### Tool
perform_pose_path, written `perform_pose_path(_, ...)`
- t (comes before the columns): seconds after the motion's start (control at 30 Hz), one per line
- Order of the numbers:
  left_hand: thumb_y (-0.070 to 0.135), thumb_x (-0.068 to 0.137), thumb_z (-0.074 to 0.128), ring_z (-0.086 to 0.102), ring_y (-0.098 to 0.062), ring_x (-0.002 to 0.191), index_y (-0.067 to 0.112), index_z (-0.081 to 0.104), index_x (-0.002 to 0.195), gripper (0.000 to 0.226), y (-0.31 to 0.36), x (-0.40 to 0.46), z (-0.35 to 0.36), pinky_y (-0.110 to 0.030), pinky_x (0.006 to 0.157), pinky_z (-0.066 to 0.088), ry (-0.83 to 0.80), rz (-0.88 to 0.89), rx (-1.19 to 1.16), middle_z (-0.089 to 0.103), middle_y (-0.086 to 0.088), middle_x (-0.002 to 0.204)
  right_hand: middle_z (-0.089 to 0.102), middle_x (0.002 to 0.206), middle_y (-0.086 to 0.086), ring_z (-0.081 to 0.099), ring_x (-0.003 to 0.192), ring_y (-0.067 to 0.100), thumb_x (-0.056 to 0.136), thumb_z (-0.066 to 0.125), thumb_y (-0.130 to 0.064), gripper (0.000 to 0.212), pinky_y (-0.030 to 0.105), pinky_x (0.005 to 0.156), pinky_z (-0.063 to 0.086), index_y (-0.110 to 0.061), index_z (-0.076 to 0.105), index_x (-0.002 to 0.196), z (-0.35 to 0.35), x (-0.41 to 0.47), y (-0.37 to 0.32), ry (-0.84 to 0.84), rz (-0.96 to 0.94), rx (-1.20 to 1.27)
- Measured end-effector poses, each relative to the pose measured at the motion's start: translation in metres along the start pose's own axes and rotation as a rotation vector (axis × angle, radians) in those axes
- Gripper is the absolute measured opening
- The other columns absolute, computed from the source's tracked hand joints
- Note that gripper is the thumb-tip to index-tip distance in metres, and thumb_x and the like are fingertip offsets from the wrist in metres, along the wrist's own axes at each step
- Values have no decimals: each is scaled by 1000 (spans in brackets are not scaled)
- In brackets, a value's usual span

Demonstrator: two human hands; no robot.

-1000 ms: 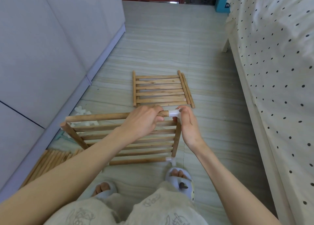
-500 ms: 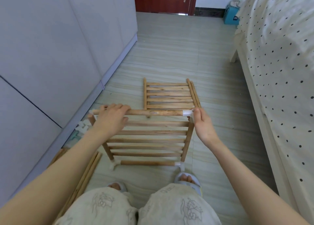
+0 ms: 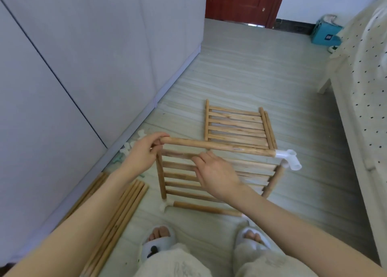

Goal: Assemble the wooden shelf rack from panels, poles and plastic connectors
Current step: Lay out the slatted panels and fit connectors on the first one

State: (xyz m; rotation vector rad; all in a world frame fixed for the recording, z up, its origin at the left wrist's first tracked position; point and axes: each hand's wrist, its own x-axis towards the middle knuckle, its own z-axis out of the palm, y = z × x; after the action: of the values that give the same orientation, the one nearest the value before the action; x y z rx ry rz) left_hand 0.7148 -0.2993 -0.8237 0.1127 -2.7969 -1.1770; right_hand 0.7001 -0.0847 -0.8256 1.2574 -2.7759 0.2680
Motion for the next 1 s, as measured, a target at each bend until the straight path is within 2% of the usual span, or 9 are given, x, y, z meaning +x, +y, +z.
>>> perform_pose_path(0.1, 0, 92, 51, 61, -17, 102, 19, 60, 118, 33, -4, 2, 7, -32, 94, 46, -13, 3, -77, 66, -3, 101, 41, 141, 11, 37, 130, 28, 98, 39, -24, 49, 40, 109, 27, -10, 27, 143, 28, 26, 8, -151, 103, -94)
perform_pose_path(0.2, 4, 93, 52, 60, -11, 102, 20, 59, 119, 32, -5, 12, 19, -22, 94, 45, -19, 29, -121, 65, 1, 103, 54, 124, 11, 54, 111, 30, 101, 32, -29, 35, 37, 80, 42, -12, 37, 131, 41, 49, 24, -213, 135, -95)
perform_pose_path(0.3, 5, 93, 53, 57, -4, 102, 26, 56, 123, 37, -11, 27, 29, -3, 86, 41, 18, 29, -200, 63, 5, 106, 61, 108, 8, 61, 94, 30, 101, 31, -30, 27, 31, 61, 33, -15, 44, 120, 49, 60, 43, -172, 131, -54)
perform_pose_path(0.4, 6, 95, 48, 58, -4, 105, 28, 48, 129, 41, -34, 42, 41, -14, 89, 45, 94, -26, -345, 61, 4, 113, 64, 101, 7, 63, 87, 31, 101, 32, -31, 27, 30, 56, 30, -17, 46, 118, 51, 70, 62, -76, 136, -62)
perform_pose_path(0.5, 6, 96, 44, 56, -11, 107, 19, 45, 133, 38, -81, 53, 57, -25, 91, 45, 185, -168, -219, 57, 1, 116, 66, 96, 8, 63, 84, 33, 101, 34, -30, 28, 29, 52, 25, -17, 49, 119, 49, 90, 78, 1, 111, -89)
perform_pose_path(0.7, -5, 91, 41, 37, -32, 129, 3, 32, 142, 52, -187, 62, 84, -35, 105, 30, -85, -535, 133, 35, -19, 143, 67, 82, 9, 64, 72, 32, 97, 46, -27, 22, 27, 47, 13, -14, 58, 109, 49, 120, 99, 64, 85, -106)
perform_pose_path(0.83, -2, 91, 41, 22, -34, 138, 4, 21, 146, 59, -213, 69, 98, -36, 111, 22, -177, -593, 236, 16, -20, 152, 58, 51, 6, 54, 37, 27, 76, 68, -17, 8, 14, 47, 5, -9, 68, 80, 51, 120, 96, 206, 95, -106)
perform_pose_path(0.9, -2, 91, 41, 13, -32, 142, 5, 17, 147, 62, -217, 79, 105, -38, 114, 19, -183, -582, 267, 9, -18, 155, 58, 50, 3, 52, 34, 25, 74, 66, -19, 10, 11, 49, 4, -11, 68, 79, 54, 118, 98, 243, 77, -103)
perform_pose_path(1.0, -1, 90, 44, 25, -35, 137, 4, 21, 146, 61, -220, 95, 112, -38, 111, 26, -184, -543, 254, 21, -21, 150, 63, 58, 0, 57, 41, 23, 79, 61, -23, 13, 16, 43, 18, -13, 68, 83, 59, 115, 101, 235, 81, -75)
